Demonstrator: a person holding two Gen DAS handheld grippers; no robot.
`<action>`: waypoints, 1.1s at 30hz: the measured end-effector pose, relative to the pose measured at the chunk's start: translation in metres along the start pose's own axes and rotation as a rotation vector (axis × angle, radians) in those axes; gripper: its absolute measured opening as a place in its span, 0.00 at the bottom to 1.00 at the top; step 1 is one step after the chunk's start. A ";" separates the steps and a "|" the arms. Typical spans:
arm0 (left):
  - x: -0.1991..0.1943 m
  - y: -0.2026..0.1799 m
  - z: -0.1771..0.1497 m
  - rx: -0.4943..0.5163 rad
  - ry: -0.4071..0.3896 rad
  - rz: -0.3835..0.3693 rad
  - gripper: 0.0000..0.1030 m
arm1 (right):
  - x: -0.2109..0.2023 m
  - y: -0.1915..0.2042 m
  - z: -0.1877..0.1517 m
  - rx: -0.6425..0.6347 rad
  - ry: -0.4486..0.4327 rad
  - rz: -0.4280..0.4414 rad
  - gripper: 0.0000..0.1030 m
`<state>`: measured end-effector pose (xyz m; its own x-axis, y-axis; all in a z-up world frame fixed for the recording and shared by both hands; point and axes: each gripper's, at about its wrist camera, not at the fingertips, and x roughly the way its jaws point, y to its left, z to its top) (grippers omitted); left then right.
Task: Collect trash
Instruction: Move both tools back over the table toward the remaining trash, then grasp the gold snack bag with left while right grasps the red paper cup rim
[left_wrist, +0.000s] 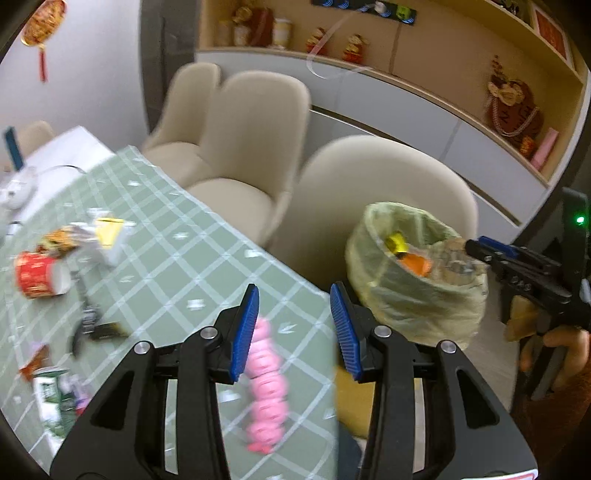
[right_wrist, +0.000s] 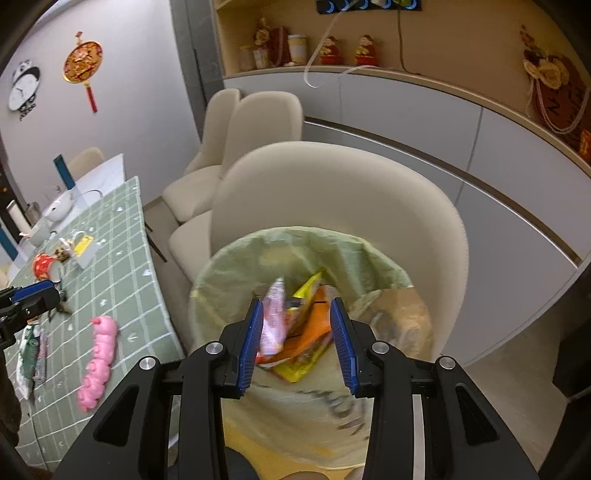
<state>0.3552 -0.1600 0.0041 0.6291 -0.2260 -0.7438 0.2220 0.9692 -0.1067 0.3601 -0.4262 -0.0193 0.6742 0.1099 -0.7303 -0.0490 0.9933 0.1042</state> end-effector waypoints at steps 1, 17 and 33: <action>-0.005 0.006 -0.003 -0.003 -0.007 0.018 0.38 | -0.003 0.008 0.000 -0.002 -0.007 0.026 0.35; -0.104 0.150 -0.081 -0.276 -0.054 0.293 0.38 | 0.011 0.187 0.000 -0.279 0.021 0.347 0.54; -0.100 0.220 -0.115 -0.457 -0.027 0.277 0.39 | 0.051 0.294 -0.018 -0.518 0.152 0.423 0.54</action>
<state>0.2552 0.0868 -0.0208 0.6383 0.0475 -0.7683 -0.2981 0.9355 -0.1898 0.3674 -0.1275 -0.0381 0.4100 0.4583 -0.7886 -0.6572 0.7479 0.0930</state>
